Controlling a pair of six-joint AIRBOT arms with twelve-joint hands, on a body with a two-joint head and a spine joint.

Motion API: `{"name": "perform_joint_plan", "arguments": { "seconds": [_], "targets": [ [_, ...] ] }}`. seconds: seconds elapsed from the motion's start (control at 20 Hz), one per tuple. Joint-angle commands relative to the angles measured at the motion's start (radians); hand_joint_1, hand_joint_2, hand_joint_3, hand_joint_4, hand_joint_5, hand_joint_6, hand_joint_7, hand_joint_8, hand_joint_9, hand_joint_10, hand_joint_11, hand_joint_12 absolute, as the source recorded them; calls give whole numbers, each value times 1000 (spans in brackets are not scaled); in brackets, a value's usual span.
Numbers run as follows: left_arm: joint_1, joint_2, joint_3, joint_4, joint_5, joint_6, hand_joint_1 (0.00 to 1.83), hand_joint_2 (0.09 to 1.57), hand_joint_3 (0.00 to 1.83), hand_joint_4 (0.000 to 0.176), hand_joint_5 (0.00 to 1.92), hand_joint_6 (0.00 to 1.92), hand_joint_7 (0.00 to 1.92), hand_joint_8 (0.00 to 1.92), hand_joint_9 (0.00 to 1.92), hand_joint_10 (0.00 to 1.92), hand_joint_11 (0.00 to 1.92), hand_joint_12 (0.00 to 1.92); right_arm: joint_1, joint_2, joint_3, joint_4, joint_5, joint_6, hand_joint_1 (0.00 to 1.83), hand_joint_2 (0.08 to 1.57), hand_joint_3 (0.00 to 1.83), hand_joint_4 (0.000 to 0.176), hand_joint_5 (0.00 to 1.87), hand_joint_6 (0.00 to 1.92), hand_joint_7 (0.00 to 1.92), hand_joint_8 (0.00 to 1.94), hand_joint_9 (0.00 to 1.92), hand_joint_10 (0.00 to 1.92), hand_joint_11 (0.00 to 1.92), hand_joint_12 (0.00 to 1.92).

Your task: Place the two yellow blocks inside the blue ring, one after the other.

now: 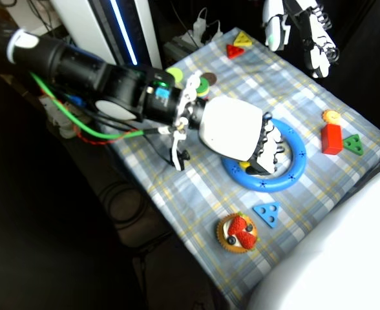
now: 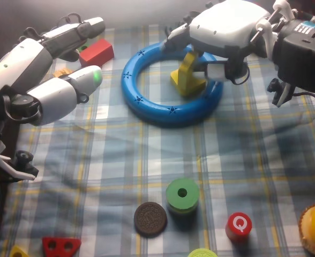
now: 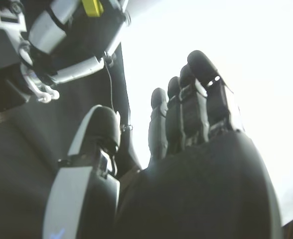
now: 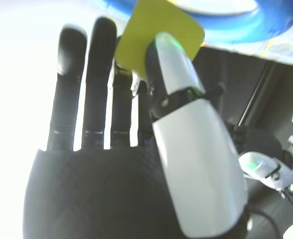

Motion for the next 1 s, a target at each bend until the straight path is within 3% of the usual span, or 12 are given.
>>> {"name": "perform_joint_plan", "arguments": {
  "seconds": [0.0, 0.05, 0.1, 0.25, 0.3, 0.4, 0.45, 0.5, 0.7, 0.75, 0.8, 0.95],
  "targets": [
    [-9, -6, 5, 25, -119, -12, 571, 1424, 2, 8, 326, 3, 232, 1, 219, 29, 0, 1075, 17, 0, 3, -4, 111, 0, 867, 1192, 0, 0, 258, 7, 463, 162, 311, 891, 94, 1677],
    [-9, -6, 5, 25, -120, -13, 565, 1423, 1, 6, 324, 2, 234, 2, 224, 30, 0, 1068, 17, 1, -4, -4, 114, 0, 824, 1189, 0, 6, 145, 1, 339, 44, 233, 710, 18, 1521],
    [-9, -5, 4, 26, -121, -14, 565, 1428, 3, 17, 313, 0, 236, 3, 225, 30, 0, 1067, 17, 9, -24, -4, 125, 0, 758, 1205, 1, 51, 74, 0, 245, 8, 237, 506, 3, 1311],
    [-5, 4, -6, 26, -133, -15, 579, 1426, 0, 30, 307, 2, 238, 2, 227, 30, 0, 1138, 17, 85, -106, -5, 185, 0, 631, 1237, 2, 66, 32, 0, 170, 0, 164, 328, 0, 1277],
    [-3, 10, -10, 26, -139, -16, 584, 1421, 0, 49, 288, 2, 220, 1, 209, 23, 0, 1087, 17, 118, -142, -6, 214, 0, 601, 1236, 1, 79, 6, 0, 78, 0, 69, 246, 0, 1099],
    [8, 25, -26, 26, -159, -17, 652, 1405, 0, 49, 295, 4, 232, 3, 221, 29, 0, 1180, 8, 231, -238, -11, 304, 1, 535, 1267, 2, 58, 0, 0, 4, 0, 45, 191, 0, 1055],
    [12, 32, -32, 26, -167, -18, 691, 1397, 0, 26, 309, 8, 254, 10, 234, 37, 0, 1185, -8, 276, -274, -12, 345, 1, 521, 1262, 0, 66, 0, 0, 0, 0, 40, 172, 0, 1139],
    [17, 42, -41, 27, -178, -20, 708, 1391, 0, 1, 314, 2, 256, 2, 220, 39, 0, 925, -41, 348, -334, -15, 417, 1, 473, 1258, 0, 42, 0, 0, 0, 0, 3, 33, 0, 899],
    [23, 57, -50, 34, -206, -34, 703, 1395, 1, 8, 284, 0, 242, 1, 181, 31, 0, 568, -137, 471, -433, -15, 588, 21, 389, 1263, 3, 60, 0, 0, 0, 0, 0, 0, 0, 572],
    [25, 59, -50, 37, -217, -49, 581, 1421, 1, 27, 236, 0, 217, 0, 156, 18, 0, 416, -183, 506, -456, -15, 651, 49, 413, 1276, 3, 58, 0, 0, 0, 0, 22, 7, 0, 627],
    [26, 60, -50, 38, -222, -56, 558, 1417, 0, 32, 226, 0, 220, 1, 160, 17, 0, 353, -202, 520, -465, -15, 676, 60, 401, 1298, 7, 57, 0, 0, 0, 0, 4, 1, 0, 420],
    [26, 61, -48, 44, -230, -65, 535, 1413, 0, 24, 208, 0, 211, 0, 154, 10, 0, 401, -290, 575, -508, -1, 763, 76, 402, 1279, 0, 57, 0, 0, 0, 0, 21, 4, 0, 550]
  ]
}}
